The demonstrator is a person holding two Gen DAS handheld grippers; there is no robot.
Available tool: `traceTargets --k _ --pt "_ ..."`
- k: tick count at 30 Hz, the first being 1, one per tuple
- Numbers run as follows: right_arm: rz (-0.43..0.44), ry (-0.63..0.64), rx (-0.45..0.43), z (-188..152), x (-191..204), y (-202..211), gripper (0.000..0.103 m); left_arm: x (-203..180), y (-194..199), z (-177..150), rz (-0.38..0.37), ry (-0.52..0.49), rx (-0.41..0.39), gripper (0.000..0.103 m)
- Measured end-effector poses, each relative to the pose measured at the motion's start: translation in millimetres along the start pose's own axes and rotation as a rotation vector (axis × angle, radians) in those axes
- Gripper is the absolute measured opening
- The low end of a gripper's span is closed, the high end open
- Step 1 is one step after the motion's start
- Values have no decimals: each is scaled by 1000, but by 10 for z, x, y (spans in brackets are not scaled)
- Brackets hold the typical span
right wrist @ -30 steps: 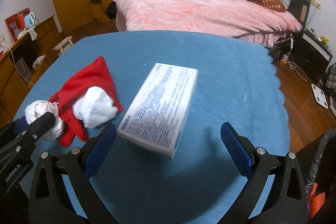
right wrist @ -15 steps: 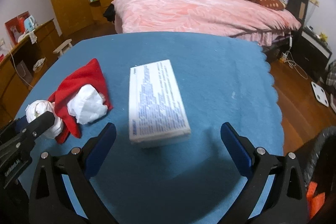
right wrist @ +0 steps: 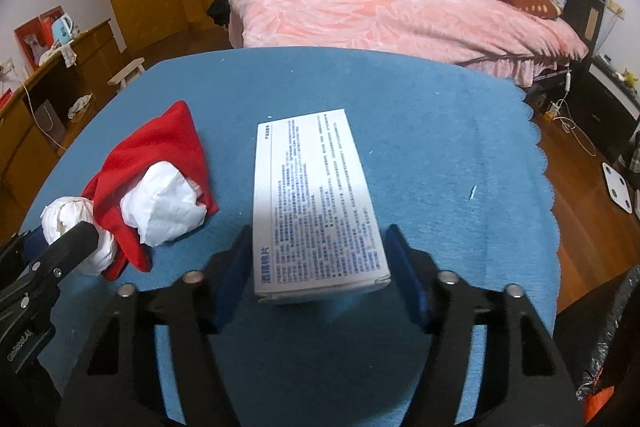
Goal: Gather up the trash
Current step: 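Grasp the white medicine box with the right tool while the left tool holds the bundle, then lift the white bundle and white box off the table with both tools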
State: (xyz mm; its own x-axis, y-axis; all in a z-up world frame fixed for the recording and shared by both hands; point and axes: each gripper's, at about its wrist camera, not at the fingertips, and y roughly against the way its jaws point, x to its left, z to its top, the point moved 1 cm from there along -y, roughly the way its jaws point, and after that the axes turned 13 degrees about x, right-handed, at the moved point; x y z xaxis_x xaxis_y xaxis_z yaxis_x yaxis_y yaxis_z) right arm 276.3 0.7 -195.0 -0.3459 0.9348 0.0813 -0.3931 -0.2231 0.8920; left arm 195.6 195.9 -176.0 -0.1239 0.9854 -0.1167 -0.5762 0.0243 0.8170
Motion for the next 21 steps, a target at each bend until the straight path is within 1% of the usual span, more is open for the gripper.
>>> traceTargets --k 8,17,21 --pt "12 0 -20 -35 -25 90 56 -36 4 -18 -6 -6 -5 45" --pt "29 -14 -56 -69 -63 291 54 -153 131 -47 -31 -13 -20 45" --pt "23 -12 -41 -92 -78 280 54 -205 162 -75 -41 -21 -20 45"
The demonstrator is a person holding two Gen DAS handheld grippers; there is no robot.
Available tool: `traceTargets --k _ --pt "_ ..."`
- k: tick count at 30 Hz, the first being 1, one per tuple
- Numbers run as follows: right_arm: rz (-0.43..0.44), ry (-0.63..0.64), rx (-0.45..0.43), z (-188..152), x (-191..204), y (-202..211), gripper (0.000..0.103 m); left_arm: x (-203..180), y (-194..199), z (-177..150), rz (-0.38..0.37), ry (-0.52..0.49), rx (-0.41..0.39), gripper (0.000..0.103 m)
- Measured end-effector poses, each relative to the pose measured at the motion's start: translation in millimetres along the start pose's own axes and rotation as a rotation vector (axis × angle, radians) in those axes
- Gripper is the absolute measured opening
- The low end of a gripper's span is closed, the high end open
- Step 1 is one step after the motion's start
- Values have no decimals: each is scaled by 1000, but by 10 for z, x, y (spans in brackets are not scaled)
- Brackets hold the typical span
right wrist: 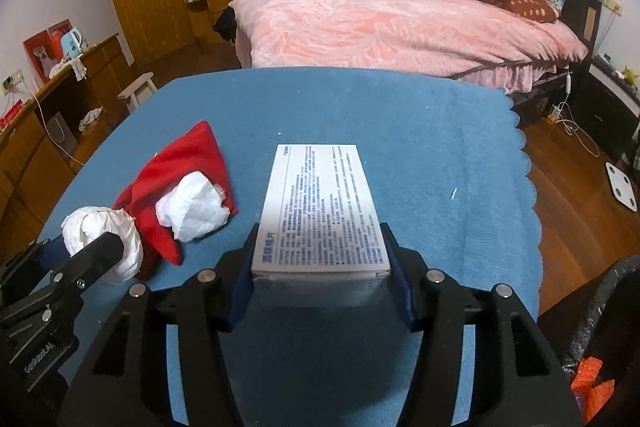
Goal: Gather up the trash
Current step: 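Lift the white bundle and white box off the table with both tools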
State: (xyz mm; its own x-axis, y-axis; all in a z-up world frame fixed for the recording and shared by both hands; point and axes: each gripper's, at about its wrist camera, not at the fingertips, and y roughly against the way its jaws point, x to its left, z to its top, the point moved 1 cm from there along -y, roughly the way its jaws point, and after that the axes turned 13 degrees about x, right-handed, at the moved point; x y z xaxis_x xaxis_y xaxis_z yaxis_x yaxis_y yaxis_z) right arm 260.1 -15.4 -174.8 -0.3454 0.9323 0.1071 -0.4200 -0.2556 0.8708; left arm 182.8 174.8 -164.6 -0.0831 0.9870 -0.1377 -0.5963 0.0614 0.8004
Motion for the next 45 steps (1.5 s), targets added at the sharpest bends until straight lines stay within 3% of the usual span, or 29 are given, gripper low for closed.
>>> traceTargets --k 5,9,12,15,16,17,20,45 --pt "-4 2 27 -32 1 -87 56 -16 -39 -15 2 -4 12 45" --pt "-5 -15 29 -2 -34 -141 67 13 -77 4 10 0 18 45" --pt "-4 -15 35 30 -36 -188 67 34 -101 26 16 0 21 45" --pt "-8 -10 51 32 -33 -248 67 45 -107 28 18 2 22 45" --pt "-4 -9 56 29 -33 -261 65 46 -110 27 18 3 23 45" --pt "4 -7 61 26 -32 -269 56 42 -108 23 18 3 23 45" --pt "9 -5 58 3 -21 -228 56 39 -106 21 17 1 24 45" --pt "14 -65 -94 -214 -314 942 56 -464 470 89 -48 -71 -58 45"
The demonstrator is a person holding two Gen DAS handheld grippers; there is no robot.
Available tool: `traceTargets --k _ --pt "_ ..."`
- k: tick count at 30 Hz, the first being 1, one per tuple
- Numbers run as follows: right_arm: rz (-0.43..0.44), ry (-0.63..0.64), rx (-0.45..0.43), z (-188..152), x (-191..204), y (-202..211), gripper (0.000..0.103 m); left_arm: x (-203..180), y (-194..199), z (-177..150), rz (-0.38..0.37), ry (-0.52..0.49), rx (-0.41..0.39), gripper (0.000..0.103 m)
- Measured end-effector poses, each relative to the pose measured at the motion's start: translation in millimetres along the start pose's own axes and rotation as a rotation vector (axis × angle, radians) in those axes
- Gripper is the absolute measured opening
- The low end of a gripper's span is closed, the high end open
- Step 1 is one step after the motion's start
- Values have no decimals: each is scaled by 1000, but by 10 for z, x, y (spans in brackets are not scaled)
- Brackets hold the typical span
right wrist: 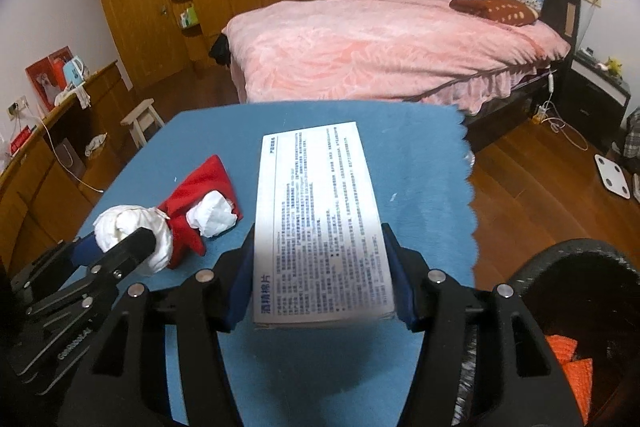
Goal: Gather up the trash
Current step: 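Lift the white bundle and white box off the table with both tools, then carry the white bundle and white box over the black bin with both tools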
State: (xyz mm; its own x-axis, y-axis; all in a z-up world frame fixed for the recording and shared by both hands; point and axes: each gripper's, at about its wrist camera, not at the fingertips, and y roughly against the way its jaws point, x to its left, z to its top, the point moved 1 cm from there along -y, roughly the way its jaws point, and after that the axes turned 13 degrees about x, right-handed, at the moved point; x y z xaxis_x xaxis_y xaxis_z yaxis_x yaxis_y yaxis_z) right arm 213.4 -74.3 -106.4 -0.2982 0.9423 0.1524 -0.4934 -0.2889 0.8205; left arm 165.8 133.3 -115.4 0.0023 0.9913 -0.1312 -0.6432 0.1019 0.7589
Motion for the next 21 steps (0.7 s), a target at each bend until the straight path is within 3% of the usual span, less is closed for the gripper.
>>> traceTargets --k 21 --pt "-61 -96 -86 -422 -620 882 56 -948 371 -30 -119 -131 -35 45"
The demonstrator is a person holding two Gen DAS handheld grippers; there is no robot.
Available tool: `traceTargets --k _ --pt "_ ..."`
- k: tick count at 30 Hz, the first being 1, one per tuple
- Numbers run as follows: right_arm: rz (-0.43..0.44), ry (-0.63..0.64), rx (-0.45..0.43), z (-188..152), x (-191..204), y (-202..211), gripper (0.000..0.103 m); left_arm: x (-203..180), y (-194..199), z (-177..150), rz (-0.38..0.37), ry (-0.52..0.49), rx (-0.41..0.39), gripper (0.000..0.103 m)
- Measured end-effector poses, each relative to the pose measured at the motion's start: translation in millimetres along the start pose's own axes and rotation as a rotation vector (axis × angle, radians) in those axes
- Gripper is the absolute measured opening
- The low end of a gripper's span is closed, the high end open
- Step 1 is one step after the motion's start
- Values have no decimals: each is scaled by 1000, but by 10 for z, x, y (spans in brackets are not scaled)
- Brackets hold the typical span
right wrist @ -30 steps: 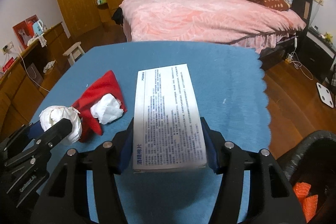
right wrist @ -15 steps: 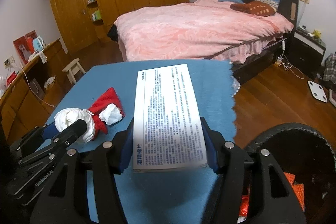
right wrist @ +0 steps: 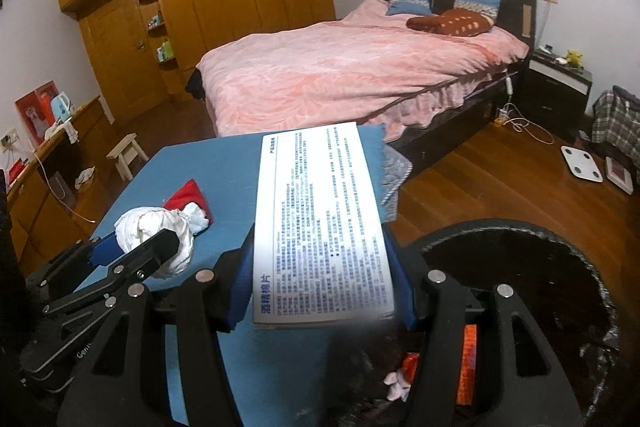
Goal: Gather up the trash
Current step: 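Carry the white bundle and white box over the black bin with both tools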
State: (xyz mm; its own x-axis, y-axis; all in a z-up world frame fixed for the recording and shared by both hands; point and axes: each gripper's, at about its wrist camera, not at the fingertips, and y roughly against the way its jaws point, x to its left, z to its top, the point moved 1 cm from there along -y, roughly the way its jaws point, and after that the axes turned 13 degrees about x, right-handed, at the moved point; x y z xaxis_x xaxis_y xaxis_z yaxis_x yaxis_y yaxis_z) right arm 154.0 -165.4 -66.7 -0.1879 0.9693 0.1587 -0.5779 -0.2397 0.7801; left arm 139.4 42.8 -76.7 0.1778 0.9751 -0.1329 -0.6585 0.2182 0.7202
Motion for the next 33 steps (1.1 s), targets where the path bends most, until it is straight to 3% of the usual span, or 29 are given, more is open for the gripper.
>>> traceTargets --k 15,33 --pt "-107 -104 -44 -350 -803 479 56 -727 -39 15 -79 -97 -6 46" --pt "-208 -221 -57 -714 -1504 742 56 -1475 -166 -51 -178 -227 17 46"
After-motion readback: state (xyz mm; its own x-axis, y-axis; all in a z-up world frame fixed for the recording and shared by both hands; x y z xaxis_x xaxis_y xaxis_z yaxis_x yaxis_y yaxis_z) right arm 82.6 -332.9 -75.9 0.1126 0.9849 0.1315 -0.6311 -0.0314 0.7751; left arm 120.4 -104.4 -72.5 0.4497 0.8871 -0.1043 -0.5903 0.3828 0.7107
